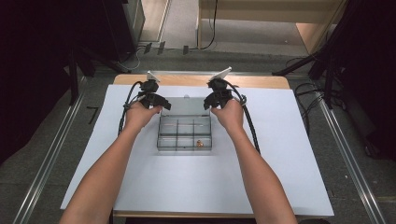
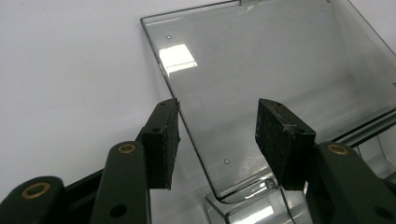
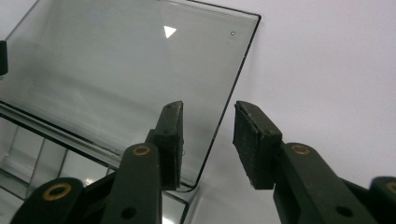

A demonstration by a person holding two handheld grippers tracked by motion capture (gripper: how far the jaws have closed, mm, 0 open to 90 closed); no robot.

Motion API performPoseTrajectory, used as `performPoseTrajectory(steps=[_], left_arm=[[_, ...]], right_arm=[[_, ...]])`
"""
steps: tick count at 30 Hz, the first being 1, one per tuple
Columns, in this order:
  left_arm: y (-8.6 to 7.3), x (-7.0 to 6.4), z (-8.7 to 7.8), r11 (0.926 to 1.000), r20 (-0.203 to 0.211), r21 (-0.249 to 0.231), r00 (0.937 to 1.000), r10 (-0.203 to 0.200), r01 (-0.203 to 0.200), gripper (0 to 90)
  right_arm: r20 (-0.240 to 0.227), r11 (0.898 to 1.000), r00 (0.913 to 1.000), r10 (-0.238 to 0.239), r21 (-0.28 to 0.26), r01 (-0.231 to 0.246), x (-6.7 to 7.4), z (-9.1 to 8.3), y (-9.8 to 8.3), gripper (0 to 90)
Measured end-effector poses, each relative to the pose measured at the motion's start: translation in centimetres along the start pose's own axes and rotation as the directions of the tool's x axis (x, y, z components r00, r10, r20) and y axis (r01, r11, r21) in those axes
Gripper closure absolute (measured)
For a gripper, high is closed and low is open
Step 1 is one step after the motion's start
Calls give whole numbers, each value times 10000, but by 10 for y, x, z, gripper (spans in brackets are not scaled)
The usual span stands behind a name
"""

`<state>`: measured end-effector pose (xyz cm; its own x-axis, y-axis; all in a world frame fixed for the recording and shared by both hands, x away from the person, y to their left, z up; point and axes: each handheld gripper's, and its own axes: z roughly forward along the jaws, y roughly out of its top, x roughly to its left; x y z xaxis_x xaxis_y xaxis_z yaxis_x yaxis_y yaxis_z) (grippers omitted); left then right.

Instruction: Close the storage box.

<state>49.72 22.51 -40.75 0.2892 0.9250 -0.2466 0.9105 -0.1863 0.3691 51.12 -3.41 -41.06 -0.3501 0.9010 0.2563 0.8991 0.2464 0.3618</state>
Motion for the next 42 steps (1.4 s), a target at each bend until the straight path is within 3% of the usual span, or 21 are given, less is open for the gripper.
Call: performPoseTrajectory(steps=[7, 14, 18, 26, 29, 35, 36, 37, 39, 42], left_arm=[[0, 0, 5, 9999, -76, 138, 10000, -62, 63, 504], [0, 1, 9, 9997, -62, 168, 9999, -150, 151, 473], [1, 2, 10, 9994, 0, 213, 9996, -279, 279, 460], [2, 6, 13, 9963, 514, 437, 9958, -756, 734, 419], [2, 10, 15, 9916, 950, 630, 9884, -1189, 1132, 416], [2, 9, 14, 9933, 938, 511, 9897, -1085, 1041, 421], [2, 10, 14, 9935, 976, 497, 9895, -1069, 1025, 421], [2, 10, 14, 9942, 967, 459, 9901, -1018, 978, 424], [2, 9, 13, 9945, 902, 429, 9910, -986, 951, 434], [2, 8, 8, 9966, 863, 195, 9930, -810, 796, 450]], right_arm=[[203, 9993, 9997, -149, 354, 142, 4, 5, 3, 644], [166, 9979, 9999, 14, 646, -25, 6, 11, 6, 626], [-68, 9947, 9990, 438, 939, -430, 4, 14, 9, 565], [-206, 9907, 9954, 934, 1008, -909, 2, 16, 11, 549], [-356, 9885, 9931, 1120, 1064, -1076, 0, 17, 11, 549], [-562, 9838, 9881, 1431, 1166, -1359, -3, 18, 11, 547], [-765, 9811, 9842, 1595, 1227, -1494, -6, 18, 10, 547], [-1222, 9748, 9739, 1911, 1401, -1737, -11, 20, 10, 544], [-1538, 9711, 9655, 2100, 1473, -1877, -15, 21, 9, 550], [-1391, 9780, 9729, 1846, 1242, -1678, -12, 17, 9, 569]])
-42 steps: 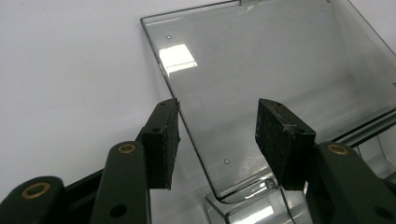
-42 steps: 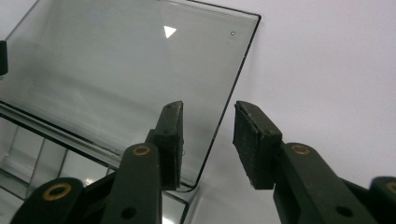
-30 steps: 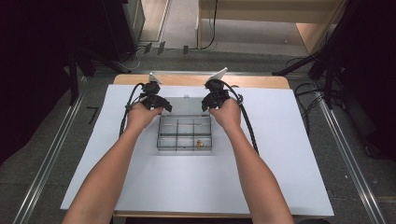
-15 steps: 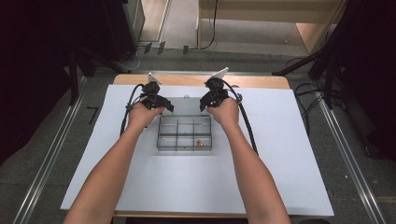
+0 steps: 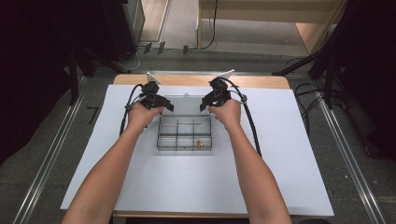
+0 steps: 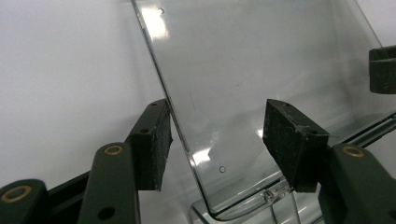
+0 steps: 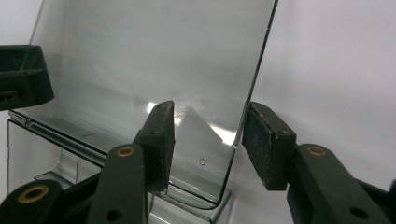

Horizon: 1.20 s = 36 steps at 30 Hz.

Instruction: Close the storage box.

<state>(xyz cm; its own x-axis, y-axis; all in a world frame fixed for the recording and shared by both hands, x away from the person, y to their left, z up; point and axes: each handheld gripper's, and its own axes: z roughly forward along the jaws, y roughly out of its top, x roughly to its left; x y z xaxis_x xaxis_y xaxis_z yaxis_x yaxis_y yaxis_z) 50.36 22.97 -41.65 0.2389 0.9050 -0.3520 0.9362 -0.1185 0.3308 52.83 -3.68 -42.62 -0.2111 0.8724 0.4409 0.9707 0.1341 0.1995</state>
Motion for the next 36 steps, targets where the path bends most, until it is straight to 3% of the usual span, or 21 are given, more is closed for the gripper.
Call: performPoseTrajectory(steps=[3, 8, 11, 15, 20, 28, 33, 36], left_arm=[[0, 0, -9, 9992, 209, -397, 9998, 35, -26, 457], [-3, -3, -22, 9952, 332, -876, 9984, 460, -430, 461], [-6, -7, -29, 9897, 236, -1219, 9966, 787, -752, 465], [-13, -8, -36, 9838, 485, -1654, 9958, 780, -690, 484], [-23, -14, -42, 9712, 189, -2065, 9919, 1252, -1187, 484], [-38, -24, -53, 9488, -257, -2497, 9808, 1935, -1938, 484], [-47, -27, -60, 9364, -162, -2822, 9770, 2128, -2087, 490], [-51, -28, -63, 9342, -88, -2869, 9757, 2190, -2123, 506]], right_arm=[[377, 9989, 9987, -357, -292, 368, 6, -6, -2, 599], [492, 9934, 9959, -759, -826, 798, 12, -18, -7, 600], [625, 9868, 9920, -1098, -1126, 1163, 18, -27, -12, 606], [713, 9750, 9877, -1395, -1642, 1496, 20, -35, -21, 636], [681, 9637, 9836, -1671, -1995, 1775, 21, -40, -30, 637], [926, 9331, 9733, -2100, -2784, 2278, 26, -47, -52, 636], [1035, 9195, 9656, -2384, -2960, 2588, 28, -52, -62, 637], [1104, 9124, 9618, -2503, -3055, 2725, 31, -54, -68, 639]])
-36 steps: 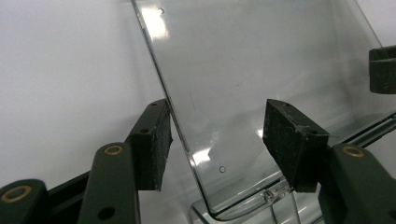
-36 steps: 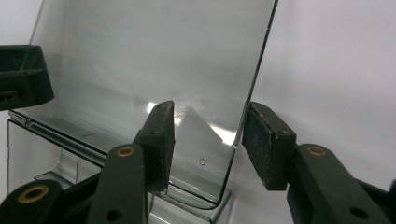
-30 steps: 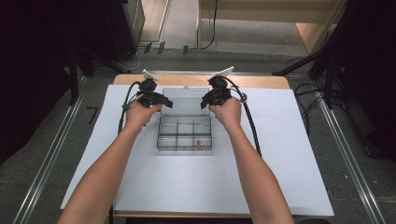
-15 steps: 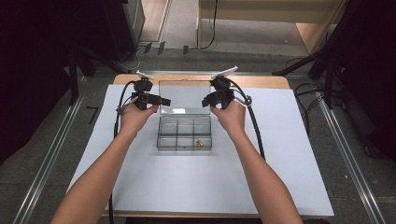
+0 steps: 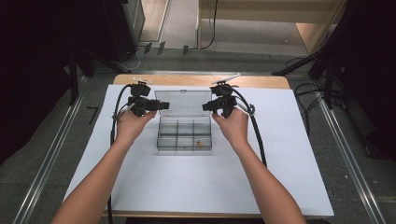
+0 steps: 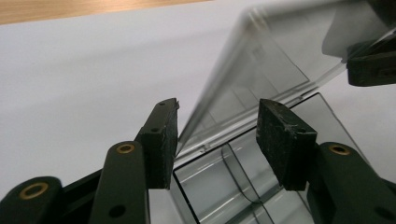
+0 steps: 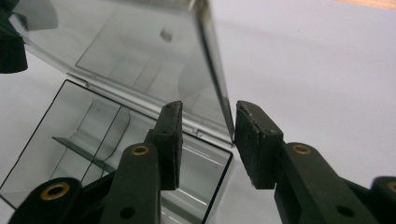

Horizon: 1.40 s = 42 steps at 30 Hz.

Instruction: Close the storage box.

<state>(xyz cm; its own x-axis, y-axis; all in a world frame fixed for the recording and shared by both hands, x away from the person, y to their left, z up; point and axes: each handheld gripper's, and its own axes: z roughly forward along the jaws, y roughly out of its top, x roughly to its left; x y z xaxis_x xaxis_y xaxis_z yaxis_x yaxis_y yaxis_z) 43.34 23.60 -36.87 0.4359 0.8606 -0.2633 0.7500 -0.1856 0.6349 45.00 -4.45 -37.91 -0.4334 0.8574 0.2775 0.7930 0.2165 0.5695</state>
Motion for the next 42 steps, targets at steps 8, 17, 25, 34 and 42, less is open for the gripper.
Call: performPoseTrajectory(steps=[8, 17, 25, 34, 42], left_arm=[[2, -4, -14, 9997, 144, -225, 9999, 94, -91, 505], [10, -13, -33, 9990, 273, -186, 9988, 408, -403, 496], [8, -17, -41, 9980, 281, -28, 9976, 634, -634, 478], [0, -22, -43, 9956, 286, 50, 9953, 929, -931, 462], [-15, -27, -44, 9925, 43, -10, 9925, 1225, -1225, 444]], right_arm=[[-181, 9988, 9995, -270, -407, 262, 5, -20, -3, 637], [-162, 9960, 9974, -706, -556, 696, 15, -46, 3, 640], [-439, 9948, 9953, -869, -566, 844, 18, -61, 1, 627], [-395, 9933, 9932, -1094, -421, 1077, 22, -63, -6, 628], [-469, 9932, 9926, -1121, -368, 1105, 21, -61, -19, 627]])
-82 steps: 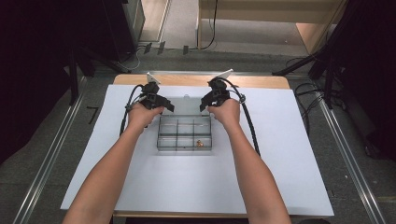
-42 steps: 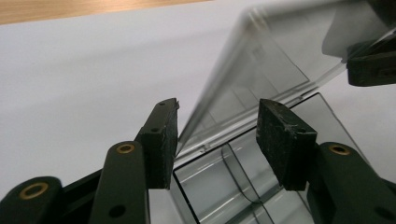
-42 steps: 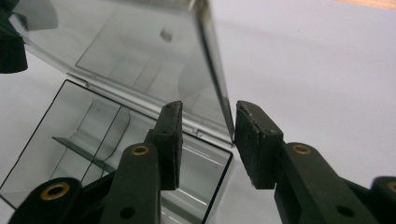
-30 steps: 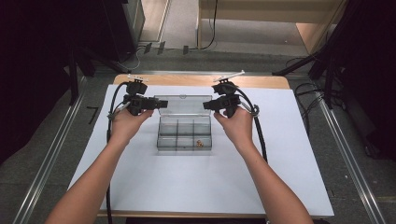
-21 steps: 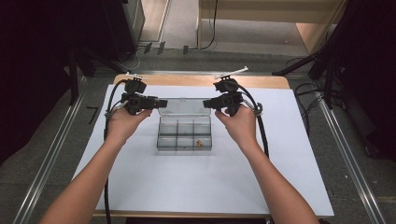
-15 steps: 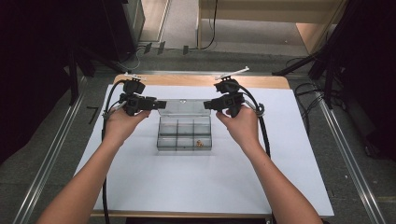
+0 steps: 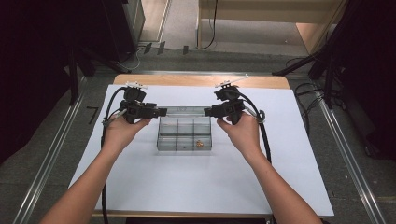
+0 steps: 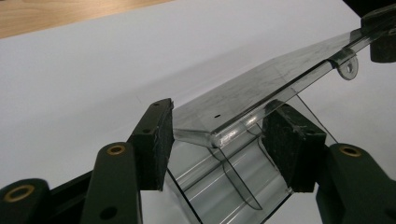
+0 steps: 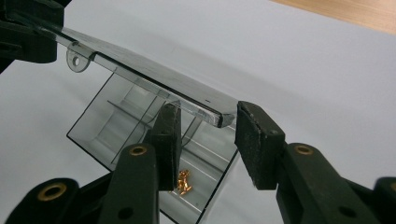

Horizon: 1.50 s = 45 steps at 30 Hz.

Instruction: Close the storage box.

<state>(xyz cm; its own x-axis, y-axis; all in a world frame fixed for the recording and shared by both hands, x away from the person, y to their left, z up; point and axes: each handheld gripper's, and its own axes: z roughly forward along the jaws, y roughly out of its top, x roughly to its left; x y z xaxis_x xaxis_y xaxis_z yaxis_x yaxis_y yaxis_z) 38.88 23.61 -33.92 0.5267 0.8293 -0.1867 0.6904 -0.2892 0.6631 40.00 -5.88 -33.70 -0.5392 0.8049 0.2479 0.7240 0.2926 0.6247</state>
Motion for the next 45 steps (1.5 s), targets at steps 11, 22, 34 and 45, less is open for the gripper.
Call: performPoseTrajectory(steps=[11, 22, 34, 45], left_arm=[[-21, -5, 0, 10000, 223, -61, 9997, -69, 71, 433], [-43, -8, 6, 9999, 162, -123, 9999, 13, -11, 417], [-59, -9, 9, 9994, 248, -309, 9995, 171, -163, 395], [-67, -5, 9, 9997, 409, -220, 9991, 100, -91, 391]], right_arm=[[-86, 9999, 9999, -121, 13, 121, 3, 5, -20, 614], [-304, 10000, 9995, 29, 79, -26, 3, 9, -41, 606], [-341, 9998, 9994, -109, 158, 114, 3, 16, -57, 602], [-377, 9996, 9991, -187, 222, 195, 3, 20, -64, 604]])
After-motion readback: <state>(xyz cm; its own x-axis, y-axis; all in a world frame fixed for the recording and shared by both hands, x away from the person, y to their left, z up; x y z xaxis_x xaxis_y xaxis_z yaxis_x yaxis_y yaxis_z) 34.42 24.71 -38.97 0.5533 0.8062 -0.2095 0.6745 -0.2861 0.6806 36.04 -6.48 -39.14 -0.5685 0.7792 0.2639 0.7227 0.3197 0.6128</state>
